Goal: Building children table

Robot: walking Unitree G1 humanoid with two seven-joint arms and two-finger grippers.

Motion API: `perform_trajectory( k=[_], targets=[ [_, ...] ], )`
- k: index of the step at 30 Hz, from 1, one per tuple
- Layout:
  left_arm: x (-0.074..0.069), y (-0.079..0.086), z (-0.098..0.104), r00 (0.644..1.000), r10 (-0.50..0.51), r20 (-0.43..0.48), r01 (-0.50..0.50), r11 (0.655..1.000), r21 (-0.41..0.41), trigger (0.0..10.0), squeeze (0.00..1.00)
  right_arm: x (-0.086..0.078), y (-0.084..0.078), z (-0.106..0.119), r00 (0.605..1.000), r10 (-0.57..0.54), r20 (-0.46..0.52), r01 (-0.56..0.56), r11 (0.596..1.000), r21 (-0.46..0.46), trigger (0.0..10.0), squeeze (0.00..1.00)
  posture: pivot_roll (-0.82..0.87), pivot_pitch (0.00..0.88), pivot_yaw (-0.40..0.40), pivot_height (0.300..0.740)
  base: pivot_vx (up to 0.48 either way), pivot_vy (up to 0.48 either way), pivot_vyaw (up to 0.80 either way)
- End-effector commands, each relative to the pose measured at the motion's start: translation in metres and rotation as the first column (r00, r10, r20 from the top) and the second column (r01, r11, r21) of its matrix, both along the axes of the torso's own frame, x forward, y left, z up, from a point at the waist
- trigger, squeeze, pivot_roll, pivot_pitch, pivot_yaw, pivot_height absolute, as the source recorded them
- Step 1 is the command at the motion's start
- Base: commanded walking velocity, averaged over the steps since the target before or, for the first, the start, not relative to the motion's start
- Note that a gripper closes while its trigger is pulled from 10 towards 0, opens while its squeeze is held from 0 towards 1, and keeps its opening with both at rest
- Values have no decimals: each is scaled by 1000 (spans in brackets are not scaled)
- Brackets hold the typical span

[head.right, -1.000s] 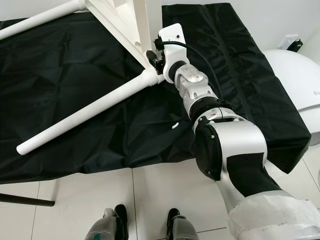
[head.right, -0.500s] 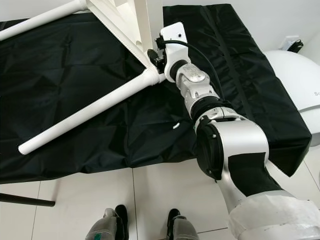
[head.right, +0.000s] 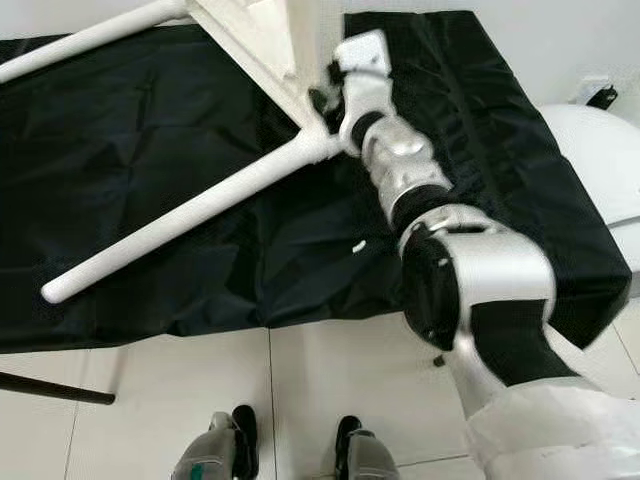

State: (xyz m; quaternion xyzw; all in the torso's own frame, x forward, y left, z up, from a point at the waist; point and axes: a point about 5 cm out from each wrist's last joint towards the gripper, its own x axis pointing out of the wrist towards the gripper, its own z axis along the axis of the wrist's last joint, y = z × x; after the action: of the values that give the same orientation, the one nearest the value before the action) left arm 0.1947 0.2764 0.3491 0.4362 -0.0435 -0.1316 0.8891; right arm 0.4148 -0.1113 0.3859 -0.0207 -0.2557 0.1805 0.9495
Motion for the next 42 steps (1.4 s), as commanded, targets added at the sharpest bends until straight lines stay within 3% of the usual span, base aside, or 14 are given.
perform_trajectory(
  k=[1,6,7,8,9,10,11,27,28,30,35,42],
  targets=[
    [-7,-5,8,999,-6,32,5,999,44,0,0,-27,9,67,955,37,294,-54,997,51,3333,0,211,301,-22,740,0,0,0],
    [-12,-3,-2,1000,25,12,-25,999,19,0,0,-31,12,75,943,57,328,-72,997,34,3647,0,209,307,-38,740,0,0,0],
    [-12,-4,-3,1000,28,15,-28,999,18,0,0,-32,13,77,940,66,334,-81,996,30,4431,0,211,303,-46,740,0,0,0],
    [-12,-4,-2,999,31,22,-31,999,23,0,0,-33,15,77,939,71,336,-85,996,26,6235,0,211,303,-46,740,0,0,0],
    [-10,-6,-1,999,21,25,-21,999,27,4275,0,-32,16,76,940,74,333,-87,996,24,10000,0,209,301,-45,740,0,0,0],
    [-9,-7,0,1000,14,25,-14,999,29,4275,0,-32,16,75,941,76,331,-88,996,22,10000,0,209,301,-45,740,0,0,0],
    [-7,-7,0,1000,16,26,-17,999,37,10000,0,-31,17,74,942,77,327,-90,996,23,10000,0,208,299,-43,740,0,0,0],
    [3,-17,-3,999,-36,-11,36,998,53,10000,0,-16,21,35,977,106,184,-103,994,-25,10000,0,189,300,-34,740,0,0,0],
    [5,-19,-4,999,-45,-20,46,997,55,10000,0,-11,23,20,985,123,122,-121,992,-29,10000,0,179,306,-38,740,0,0,0],
    [6,-20,-5,999,-49,-22,50,997,57,10000,0,-9,24,15,987,126,102,-123,992,-29,10000,0,179,306,-38,740,0,0,0],
    [12,-24,-8,997,-70,-38,73,995,65,10000,0,-1,24,-22,991,136,-14,-136,990,-32,10000,0,164,314,-33,740,0,0,0],
    [19,-32,-16,991,-121,-60,124,992,40,10000,0,2,21,-47,990,115,-85,-118,992,-39,10000,0,153,317,-28,740,0,0,0]
  ],
)
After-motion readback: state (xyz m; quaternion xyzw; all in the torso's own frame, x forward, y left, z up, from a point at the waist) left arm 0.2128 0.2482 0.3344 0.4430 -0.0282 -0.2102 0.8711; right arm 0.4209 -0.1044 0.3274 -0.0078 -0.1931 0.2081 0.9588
